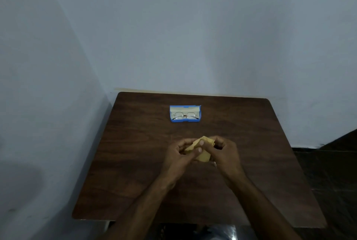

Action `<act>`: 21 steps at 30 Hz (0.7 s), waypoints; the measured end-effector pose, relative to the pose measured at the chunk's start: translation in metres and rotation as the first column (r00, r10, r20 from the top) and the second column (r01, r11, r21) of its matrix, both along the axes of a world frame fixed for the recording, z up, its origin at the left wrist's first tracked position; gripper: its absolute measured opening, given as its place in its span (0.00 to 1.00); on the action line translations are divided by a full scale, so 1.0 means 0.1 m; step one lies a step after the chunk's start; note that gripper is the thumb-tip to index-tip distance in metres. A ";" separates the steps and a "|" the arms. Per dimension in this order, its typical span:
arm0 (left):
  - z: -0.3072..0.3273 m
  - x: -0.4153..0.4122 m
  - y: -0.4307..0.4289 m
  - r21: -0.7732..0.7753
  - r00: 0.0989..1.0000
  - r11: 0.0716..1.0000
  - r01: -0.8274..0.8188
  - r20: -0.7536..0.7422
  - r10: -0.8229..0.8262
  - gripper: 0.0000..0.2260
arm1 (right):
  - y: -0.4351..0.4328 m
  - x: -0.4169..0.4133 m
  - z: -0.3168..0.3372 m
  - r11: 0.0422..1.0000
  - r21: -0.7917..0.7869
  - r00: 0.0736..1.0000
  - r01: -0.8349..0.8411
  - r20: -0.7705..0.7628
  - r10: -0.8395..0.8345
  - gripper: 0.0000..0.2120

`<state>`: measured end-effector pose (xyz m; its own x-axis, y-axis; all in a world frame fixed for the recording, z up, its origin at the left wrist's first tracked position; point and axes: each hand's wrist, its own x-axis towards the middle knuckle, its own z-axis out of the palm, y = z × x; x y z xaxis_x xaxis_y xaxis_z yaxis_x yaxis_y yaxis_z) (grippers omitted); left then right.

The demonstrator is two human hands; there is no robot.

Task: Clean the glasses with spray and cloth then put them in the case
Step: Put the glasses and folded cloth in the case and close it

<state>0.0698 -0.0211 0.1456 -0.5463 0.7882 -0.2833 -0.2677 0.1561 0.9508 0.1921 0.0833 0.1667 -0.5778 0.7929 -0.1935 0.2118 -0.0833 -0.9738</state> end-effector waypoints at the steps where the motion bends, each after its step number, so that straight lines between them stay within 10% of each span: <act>1: -0.02 0.01 0.02 -0.016 0.999 0.999 -0.042 -0.017 0.041 0.09 | 0.01 0.01 0.00 1.000 -0.001 1.000 0.003 0.007 -0.003 0.05; 8: -0.05 0.01 0.12 -0.120 0.925 0.978 -0.169 0.322 0.199 0.11 | 0.11 0.01 0.00 0.956 -0.280 0.996 0.087 0.029 -0.082 0.10; 12: -0.04 0.00 0.09 -0.112 0.991 0.988 -0.105 0.071 0.113 0.06 | 0.07 0.05 -0.04 0.928 -0.366 0.996 0.063 -0.032 -0.081 0.12; 21: -0.06 0.09 0.15 -0.126 0.916 0.954 -0.273 -0.336 0.218 0.11 | -0.02 -0.13 -0.12 0.870 0.483 0.956 0.104 0.192 -0.221 0.14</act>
